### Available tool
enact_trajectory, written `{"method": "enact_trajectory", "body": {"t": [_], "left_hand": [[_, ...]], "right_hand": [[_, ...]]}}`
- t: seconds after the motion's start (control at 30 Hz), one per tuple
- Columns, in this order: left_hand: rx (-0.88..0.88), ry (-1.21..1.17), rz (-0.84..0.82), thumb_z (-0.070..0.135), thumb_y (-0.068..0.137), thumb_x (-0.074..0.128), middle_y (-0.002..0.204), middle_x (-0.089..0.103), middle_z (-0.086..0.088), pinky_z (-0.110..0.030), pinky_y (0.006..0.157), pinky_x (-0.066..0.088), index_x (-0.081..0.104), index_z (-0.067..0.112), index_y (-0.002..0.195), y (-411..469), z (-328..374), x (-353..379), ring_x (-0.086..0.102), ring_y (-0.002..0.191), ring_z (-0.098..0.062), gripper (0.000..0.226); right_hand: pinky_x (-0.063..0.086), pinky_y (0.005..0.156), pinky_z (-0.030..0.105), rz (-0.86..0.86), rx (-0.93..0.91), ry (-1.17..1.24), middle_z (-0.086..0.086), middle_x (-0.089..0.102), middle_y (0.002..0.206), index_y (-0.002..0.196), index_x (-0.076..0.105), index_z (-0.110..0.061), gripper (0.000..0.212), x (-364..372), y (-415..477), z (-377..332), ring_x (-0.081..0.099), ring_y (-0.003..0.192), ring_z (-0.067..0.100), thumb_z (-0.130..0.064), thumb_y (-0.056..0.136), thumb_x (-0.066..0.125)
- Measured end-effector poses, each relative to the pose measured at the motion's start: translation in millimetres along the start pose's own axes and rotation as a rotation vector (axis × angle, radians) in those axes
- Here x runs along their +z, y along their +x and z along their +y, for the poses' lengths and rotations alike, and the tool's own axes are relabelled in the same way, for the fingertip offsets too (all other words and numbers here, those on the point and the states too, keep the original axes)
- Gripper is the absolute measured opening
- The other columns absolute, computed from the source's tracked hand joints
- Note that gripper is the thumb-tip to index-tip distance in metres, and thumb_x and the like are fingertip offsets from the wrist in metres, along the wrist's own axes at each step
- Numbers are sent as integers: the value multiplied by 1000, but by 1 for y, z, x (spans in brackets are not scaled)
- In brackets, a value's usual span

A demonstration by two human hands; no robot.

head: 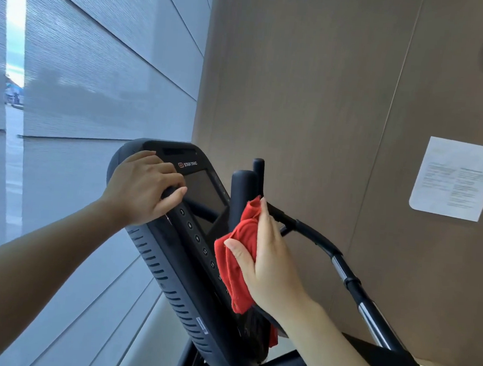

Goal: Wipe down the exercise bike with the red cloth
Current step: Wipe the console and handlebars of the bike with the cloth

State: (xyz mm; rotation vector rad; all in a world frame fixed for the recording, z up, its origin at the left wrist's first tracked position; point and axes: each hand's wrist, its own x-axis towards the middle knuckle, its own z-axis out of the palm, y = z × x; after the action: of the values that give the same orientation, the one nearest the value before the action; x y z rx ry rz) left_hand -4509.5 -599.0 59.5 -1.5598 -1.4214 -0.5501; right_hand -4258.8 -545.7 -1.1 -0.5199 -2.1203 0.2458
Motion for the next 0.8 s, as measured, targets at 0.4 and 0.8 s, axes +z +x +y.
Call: {"method": "enact_trajectory", "body": {"t": [0.4, 0.8], "left_hand": [[54, -52, 33, 42, 94, 29, 72, 66, 3, -36, 79, 41, 70, 22, 81, -2, -4, 1, 58, 66, -25, 47], [184, -218, -100, 45, 90, 28, 92, 65, 0, -43, 107, 25, 65, 22, 105, -35, 2, -8, 63, 90, -24, 46]], "right_hand": [[37, 85, 9, -179, 70, -370, -22, 56, 118, 136, 39, -31, 74, -48, -52, 14, 53, 106, -3, -78, 80, 24], [42, 71, 10, 73, 276, -475, -19, 65, 86, 97, 62, -28, 43, -54, -79, -8, 58, 78, -2, -64, 86, 42]]}}
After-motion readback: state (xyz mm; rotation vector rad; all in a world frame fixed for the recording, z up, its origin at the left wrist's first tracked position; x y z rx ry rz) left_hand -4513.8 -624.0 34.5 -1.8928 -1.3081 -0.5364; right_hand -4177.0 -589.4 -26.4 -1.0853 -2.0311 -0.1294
